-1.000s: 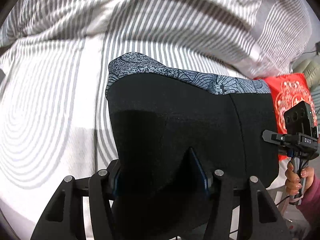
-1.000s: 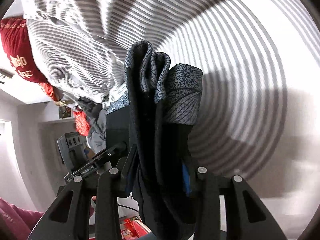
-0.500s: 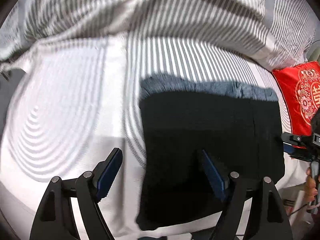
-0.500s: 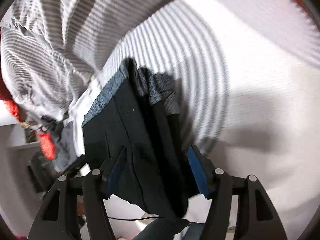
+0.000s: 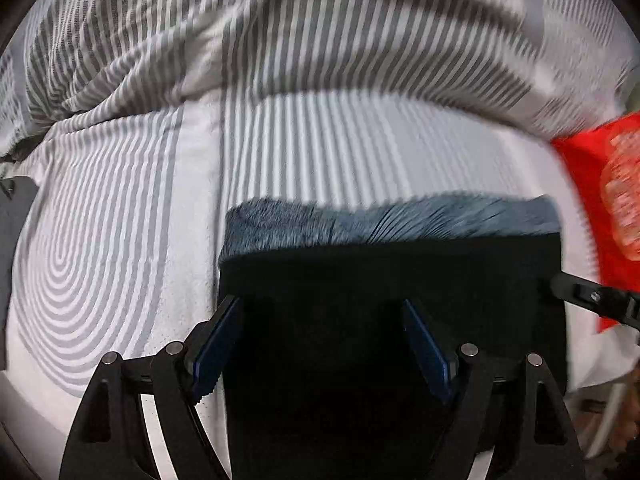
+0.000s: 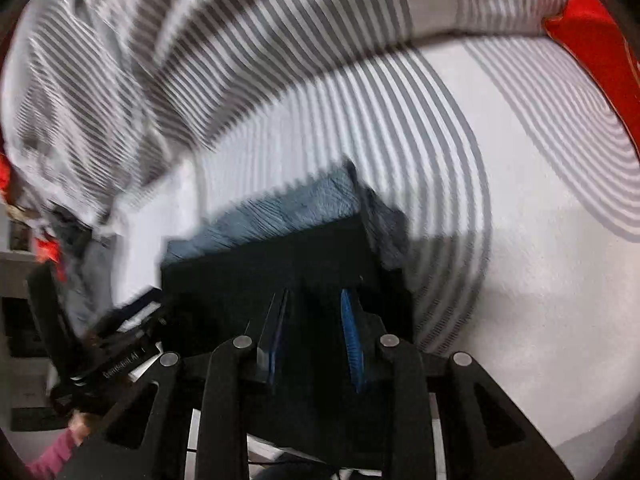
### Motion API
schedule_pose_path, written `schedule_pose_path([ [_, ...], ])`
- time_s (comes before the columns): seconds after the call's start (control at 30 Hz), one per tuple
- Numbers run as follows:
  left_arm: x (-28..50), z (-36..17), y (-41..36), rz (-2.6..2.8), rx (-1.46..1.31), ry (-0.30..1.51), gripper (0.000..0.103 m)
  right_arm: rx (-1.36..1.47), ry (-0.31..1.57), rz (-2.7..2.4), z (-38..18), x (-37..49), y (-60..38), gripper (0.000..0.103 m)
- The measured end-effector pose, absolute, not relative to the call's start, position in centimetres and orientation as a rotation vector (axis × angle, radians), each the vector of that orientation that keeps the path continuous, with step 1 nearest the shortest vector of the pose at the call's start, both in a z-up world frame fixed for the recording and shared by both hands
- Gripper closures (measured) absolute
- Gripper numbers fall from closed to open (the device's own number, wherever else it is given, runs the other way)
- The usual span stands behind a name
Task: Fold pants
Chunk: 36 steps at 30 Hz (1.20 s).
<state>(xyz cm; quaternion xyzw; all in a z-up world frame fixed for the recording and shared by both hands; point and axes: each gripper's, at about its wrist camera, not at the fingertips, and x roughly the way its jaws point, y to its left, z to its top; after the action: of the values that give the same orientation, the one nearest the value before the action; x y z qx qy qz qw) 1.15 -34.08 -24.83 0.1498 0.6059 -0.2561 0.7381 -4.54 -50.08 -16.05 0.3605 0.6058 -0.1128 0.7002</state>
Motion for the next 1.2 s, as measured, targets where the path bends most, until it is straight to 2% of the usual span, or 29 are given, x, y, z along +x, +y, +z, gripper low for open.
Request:
schedule_pose_path([
  [0.03,0.8,-25.5,-34.3,-0.563,0.354,1.323,0.02,0.817,1.357,-0.256,-16.8,-4.7,-50.0,0.074],
  [0.07,0.4,-25.9,-34.4,-0.572,0.374,1.305,0.013,0.841,1.345,-0.261,-17.4,-5.2,-50.1,0.074],
  [0.1,0.2,-26.1,-34.5,-0.577,0.387,1.292,0.01,0.861,1.318,-0.259,-17.7,-5.6,-50.3,0.074],
  [0.27,0.8,-26.8,-34.5,-0.581,0.377,1.304,0.002,0.827,1.31,-0.241,-17.8,-5.5,-50.2,0.074],
  [0.67,0.6,-26.6,-34.4,-0.557,0.395,1.333,0.001,0.84,1.298,-0.284,-17.6,-5.5,-50.1,0.074],
  [0.77,0.2,-26.2,-34.3,-0.546,0.428,1.327,0.001,0.864,1.287,-0.28,-17.1,-5.7,-50.1,0.065],
  [0.93,-1.2,-25.1,-33.1,-0.564,0.443,1.322,0.001,0.873,1.286,-0.28,-15.8,-6.7,-48.6,0.03],
  [1.03,-2.4,-24.4,-32.2,-0.545,0.47,1.295,0.001,0.848,1.3,-0.286,-14.9,-7.9,-47.2,0.023],
  [1.2,-4.8,-23.3,-30.3,-0.577,0.506,1.327,0.001,0.793,1.355,-0.33,-13.8,-10.3,-44.8,0.018],
])
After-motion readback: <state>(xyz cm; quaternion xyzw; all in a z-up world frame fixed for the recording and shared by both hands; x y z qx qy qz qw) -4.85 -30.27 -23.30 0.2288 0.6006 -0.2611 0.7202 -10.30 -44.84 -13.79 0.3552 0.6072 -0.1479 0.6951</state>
